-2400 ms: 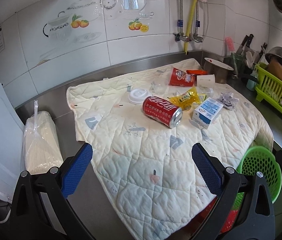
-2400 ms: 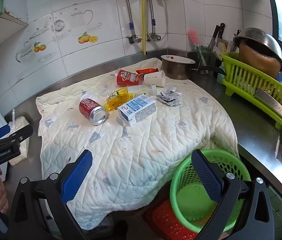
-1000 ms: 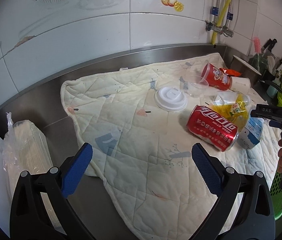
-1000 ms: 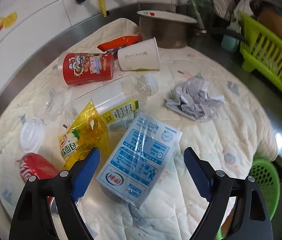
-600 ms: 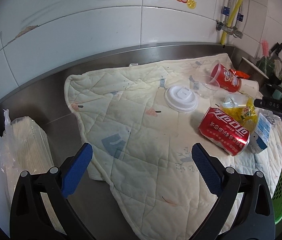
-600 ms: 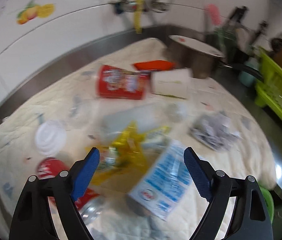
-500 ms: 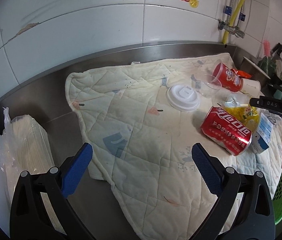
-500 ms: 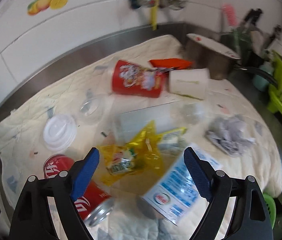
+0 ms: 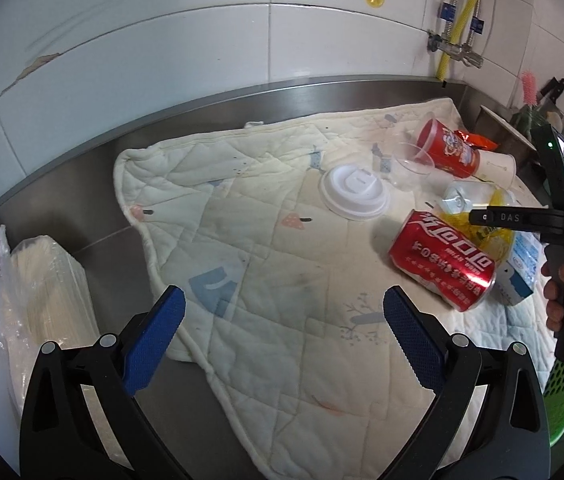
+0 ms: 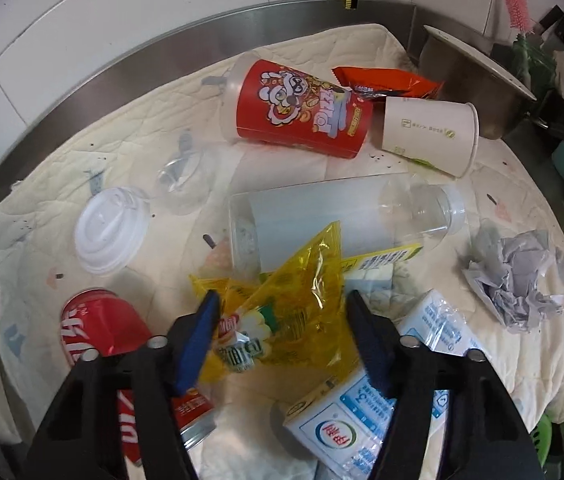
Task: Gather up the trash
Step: 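Carry the yellow wrapper to the green basket while the left tool grasps the red can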
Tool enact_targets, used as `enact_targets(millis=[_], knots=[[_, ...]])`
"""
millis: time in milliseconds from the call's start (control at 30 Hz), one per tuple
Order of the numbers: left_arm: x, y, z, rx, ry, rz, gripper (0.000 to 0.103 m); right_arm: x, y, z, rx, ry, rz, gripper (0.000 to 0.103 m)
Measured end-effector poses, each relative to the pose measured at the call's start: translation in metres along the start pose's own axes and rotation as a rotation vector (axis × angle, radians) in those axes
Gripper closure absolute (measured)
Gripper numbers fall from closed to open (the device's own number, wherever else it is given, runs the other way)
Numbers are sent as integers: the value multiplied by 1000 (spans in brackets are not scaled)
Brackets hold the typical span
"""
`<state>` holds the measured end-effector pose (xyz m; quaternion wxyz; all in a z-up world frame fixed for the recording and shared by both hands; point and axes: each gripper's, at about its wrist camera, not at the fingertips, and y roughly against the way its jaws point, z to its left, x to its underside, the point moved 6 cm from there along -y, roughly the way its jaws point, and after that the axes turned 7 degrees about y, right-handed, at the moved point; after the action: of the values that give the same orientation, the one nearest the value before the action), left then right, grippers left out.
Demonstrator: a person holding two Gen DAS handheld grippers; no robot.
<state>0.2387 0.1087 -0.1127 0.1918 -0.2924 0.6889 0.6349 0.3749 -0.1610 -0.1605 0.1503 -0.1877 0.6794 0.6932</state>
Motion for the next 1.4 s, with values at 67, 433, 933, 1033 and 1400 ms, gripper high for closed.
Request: enact_targets(millis=[67, 433, 933, 1033, 1400], knots=[[-2, 0, -4, 18, 11, 7, 5, 0, 5, 2, -4, 14, -15, 49], [-6, -14, -48, 109, 37, 80, 5, 8, 63, 4, -24, 41, -144, 59], [-15, -68, -115, 164, 277, 309, 5, 64, 154, -37, 58, 19, -277, 58], [-12, -83, -121, 129, 330, 346, 5, 81, 168, -48, 72, 2, -289, 58], [7, -123, -137, 81, 436, 474, 20, 186, 189, -122, 253, -114, -213, 56]])
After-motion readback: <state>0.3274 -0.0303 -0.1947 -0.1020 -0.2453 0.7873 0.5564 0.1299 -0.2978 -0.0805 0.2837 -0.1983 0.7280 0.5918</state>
